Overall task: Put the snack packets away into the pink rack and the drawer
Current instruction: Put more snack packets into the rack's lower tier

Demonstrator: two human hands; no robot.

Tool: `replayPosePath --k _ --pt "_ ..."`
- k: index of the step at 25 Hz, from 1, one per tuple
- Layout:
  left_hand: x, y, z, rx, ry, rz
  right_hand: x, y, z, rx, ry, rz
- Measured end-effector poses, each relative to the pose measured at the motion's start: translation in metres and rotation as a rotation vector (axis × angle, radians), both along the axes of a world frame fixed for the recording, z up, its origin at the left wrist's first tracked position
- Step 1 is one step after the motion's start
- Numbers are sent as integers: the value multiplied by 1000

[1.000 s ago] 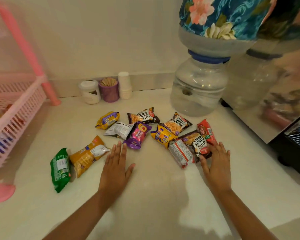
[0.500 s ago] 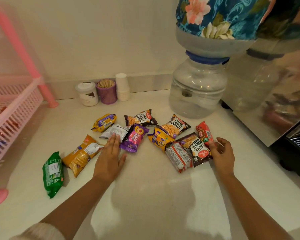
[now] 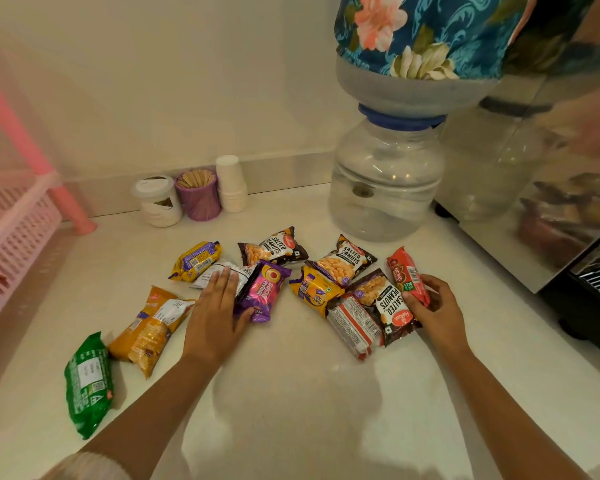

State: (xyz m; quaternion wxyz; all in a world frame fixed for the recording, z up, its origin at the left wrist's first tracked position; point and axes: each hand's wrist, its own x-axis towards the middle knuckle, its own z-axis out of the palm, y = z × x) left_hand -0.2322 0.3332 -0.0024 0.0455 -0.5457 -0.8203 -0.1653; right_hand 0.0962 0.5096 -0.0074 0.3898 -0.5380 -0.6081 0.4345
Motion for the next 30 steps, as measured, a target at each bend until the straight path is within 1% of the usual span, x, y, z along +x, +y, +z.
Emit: replayPosePath --k 4,6,8,11,12,17,20,22,23,25,26,28,30 --pt "2 -1 -2 15 2 -46 0 2 -1 19 -36 -22" --pt "3 -2 2 24 0 -20 0 2 -1 20 -46 -22" --pt "7 -4 6 47 47 -41 0 3 0 17 -51 -26" --pt "17 -8 0 48 259 -341 0 4 0 12 -35 -29" --pt "18 -8 -1 30 277 -396 1 4 -1 9 -23 -30" --pt "19 -9 4 -35 229 -352 2 3 -2 15 29 -17" --pt "17 -10 6 -7 196 -283 2 3 -4 -6 105 -23" --pt "15 -10 9 102 126 -188 2 2 -4 -12 116 -21" --pt "11 -9 10 161 136 -186 2 3 -4 -15 121 -23" --pt "-2 -8 10 189 259 -311 2 3 -5 -13 120 -23" --pt "-13 -5 14 175 288 -356 3 3 -5 -5 105 -19" --pt "-37 7 24 100 230 -300 3 3 -5 15 72 -15" --pt "-60 19 30 -116 212 -259 4 3 -6 25 61 -17"
